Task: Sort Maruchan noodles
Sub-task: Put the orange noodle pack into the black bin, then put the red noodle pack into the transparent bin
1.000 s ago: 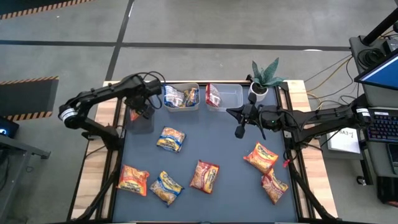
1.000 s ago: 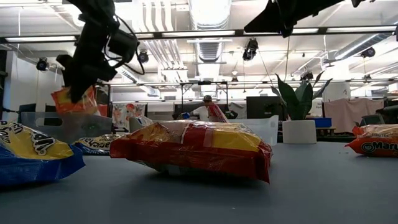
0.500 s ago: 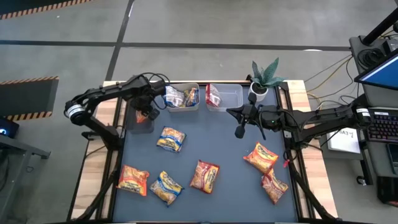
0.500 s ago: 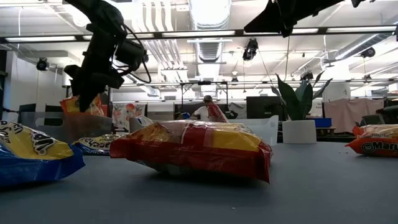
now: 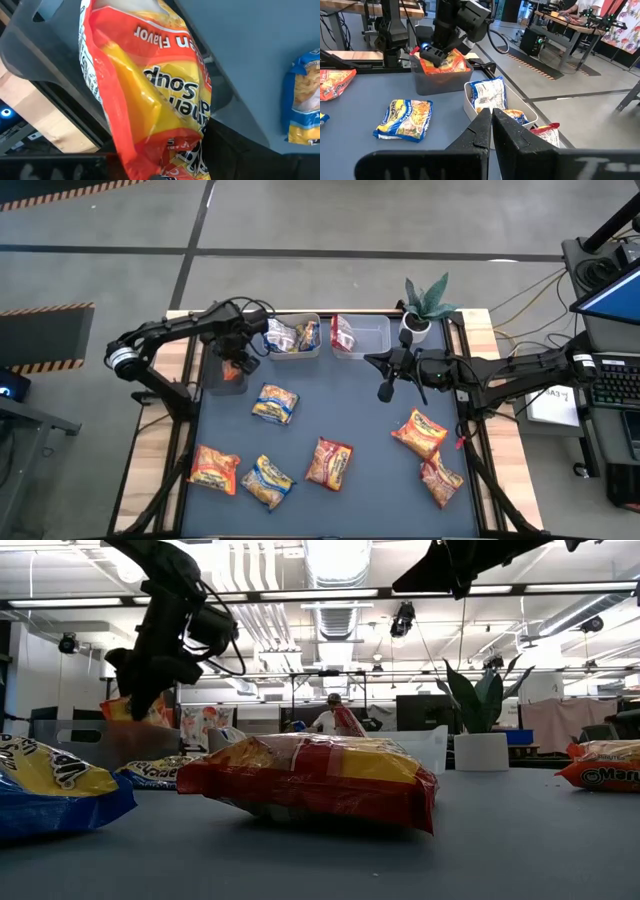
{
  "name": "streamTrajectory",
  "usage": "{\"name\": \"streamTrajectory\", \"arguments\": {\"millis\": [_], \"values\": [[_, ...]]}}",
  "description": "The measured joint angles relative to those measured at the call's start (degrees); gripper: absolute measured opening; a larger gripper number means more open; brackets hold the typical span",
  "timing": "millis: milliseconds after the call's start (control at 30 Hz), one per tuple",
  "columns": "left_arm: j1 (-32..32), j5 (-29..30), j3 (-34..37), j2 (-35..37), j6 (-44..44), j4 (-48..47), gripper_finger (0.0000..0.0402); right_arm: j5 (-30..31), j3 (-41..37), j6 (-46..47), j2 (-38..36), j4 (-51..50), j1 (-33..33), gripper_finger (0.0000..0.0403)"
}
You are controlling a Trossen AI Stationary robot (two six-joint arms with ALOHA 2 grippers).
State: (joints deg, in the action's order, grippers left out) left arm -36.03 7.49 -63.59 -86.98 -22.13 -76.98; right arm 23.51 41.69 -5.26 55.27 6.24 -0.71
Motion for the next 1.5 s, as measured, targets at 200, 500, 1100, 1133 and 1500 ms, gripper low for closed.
{"name": "streamTrajectory", "arguments": {"millis": [200, 500, 1100, 1133, 1500], "values": [[0.0, 0.0, 0.0, 0.0, -0.3, 0.9, 0.0125, 0.0, 0.0, 0.0, 0.0, 0.0, 0.0, 0.0009], [0.0, 1.0, 0.0, -0.1, -0.9, 1.2, 0.0140, 0.0, 0.0, 0.1, 0.0, 0.0, 0.0, 0.0009], [0.0, 1.0, -4.6, 0.0, 0.6, 3.7, 0.0215, 0.0, 0.0, 0.1, 0.0, 0.0, 0.0, 0.0009], [0.0, 1.0, -5.7, 0.0, 0.8, 3.5, 0.0215, 0.0, 0.0, 0.1, 0.0, 0.0, 0.0, 0.0009], [18.3, 2.9, -14.1, 7.0, 2.2, 16.5, 0.0215, 0.0, 0.0, -1.4, 0.0, 0.0, 0.0, 0.0009]]}}
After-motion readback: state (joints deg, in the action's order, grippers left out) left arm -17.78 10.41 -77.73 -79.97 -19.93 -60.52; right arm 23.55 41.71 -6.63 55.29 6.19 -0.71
